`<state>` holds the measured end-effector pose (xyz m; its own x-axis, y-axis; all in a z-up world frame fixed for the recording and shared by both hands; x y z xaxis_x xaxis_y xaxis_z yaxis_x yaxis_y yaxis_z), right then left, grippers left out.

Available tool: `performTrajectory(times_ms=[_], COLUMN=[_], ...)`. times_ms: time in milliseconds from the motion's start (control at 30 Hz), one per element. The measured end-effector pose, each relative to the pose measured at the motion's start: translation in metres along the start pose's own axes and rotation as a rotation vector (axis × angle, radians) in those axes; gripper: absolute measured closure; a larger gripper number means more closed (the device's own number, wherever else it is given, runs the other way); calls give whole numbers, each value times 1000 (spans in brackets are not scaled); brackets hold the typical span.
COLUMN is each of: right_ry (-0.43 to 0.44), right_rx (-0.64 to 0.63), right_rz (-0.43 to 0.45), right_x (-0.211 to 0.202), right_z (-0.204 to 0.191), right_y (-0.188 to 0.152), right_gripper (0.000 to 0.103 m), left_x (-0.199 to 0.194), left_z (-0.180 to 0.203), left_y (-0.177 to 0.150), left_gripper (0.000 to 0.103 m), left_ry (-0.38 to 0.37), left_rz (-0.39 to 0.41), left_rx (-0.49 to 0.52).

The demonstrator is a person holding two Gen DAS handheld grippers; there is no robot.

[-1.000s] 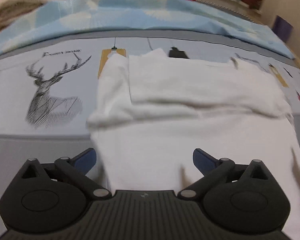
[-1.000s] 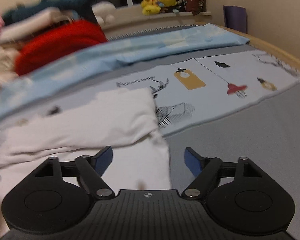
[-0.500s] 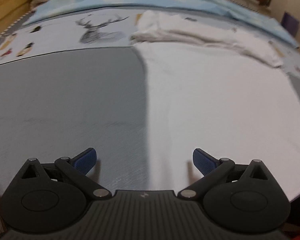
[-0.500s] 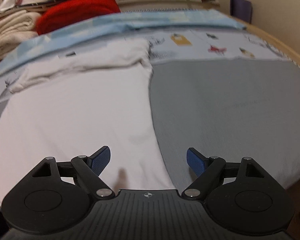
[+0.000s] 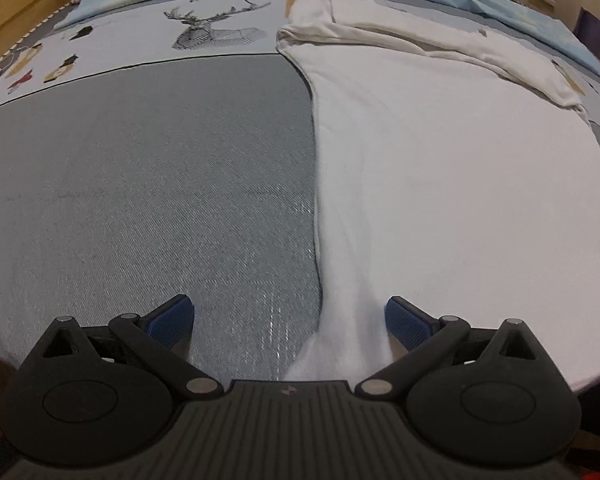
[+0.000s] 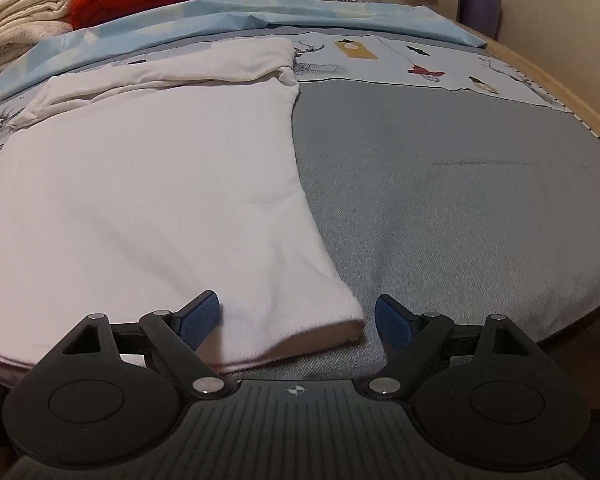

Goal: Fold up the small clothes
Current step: 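Move both open grippers to the shirt hem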

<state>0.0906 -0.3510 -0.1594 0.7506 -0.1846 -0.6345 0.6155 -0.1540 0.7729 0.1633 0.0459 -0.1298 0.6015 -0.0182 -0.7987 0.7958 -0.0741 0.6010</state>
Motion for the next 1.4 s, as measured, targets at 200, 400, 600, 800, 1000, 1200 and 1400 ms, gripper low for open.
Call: performTrajectory(times_ms=[200, 400, 600, 800, 1000, 1200, 1400], right_ry=[25, 28, 27, 90, 102, 94, 125], right_rx=[24, 6, 14, 64, 26, 41, 164], right_rz=[-54, -69, -71, -55, -52, -29, -37], right_x=[-5, -4, -4, -10, -9, -10, -12], right_z=[-8, -10, -12, -8, -10, -6, 12], right_y=[2, -1, -1, -3, -5, -3, 1], right_gripper=[16, 16, 15, 14, 13, 33, 89], left_x=[-3, -2, -3, -8, -14, -17, -25], left_z=[9, 9, 10, 8, 6, 6, 13], left_y=[-4, -5, -5, -10, -16, -21, -21], left_gripper=[0, 0, 0, 0, 0, 1, 77], left_ry=[-33, -34, -28, -52, -72, -112, -258], left_rz=[-5, -11, -10, -9, -4, 2, 15], left_rx=[9, 3, 0, -6, -9, -30, -107])
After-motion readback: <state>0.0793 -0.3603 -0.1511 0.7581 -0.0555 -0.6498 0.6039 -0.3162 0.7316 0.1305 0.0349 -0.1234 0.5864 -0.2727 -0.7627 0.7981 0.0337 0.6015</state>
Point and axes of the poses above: each gripper's, at about its wrist camera, not at the fingertips, and x roughly the way its jaws point, z to its right, y to its top, the point moved 8 cm from there along x, roughly the way its jaws point, and after that the axes turned 9 degrees about z, right-handed, at the moved point
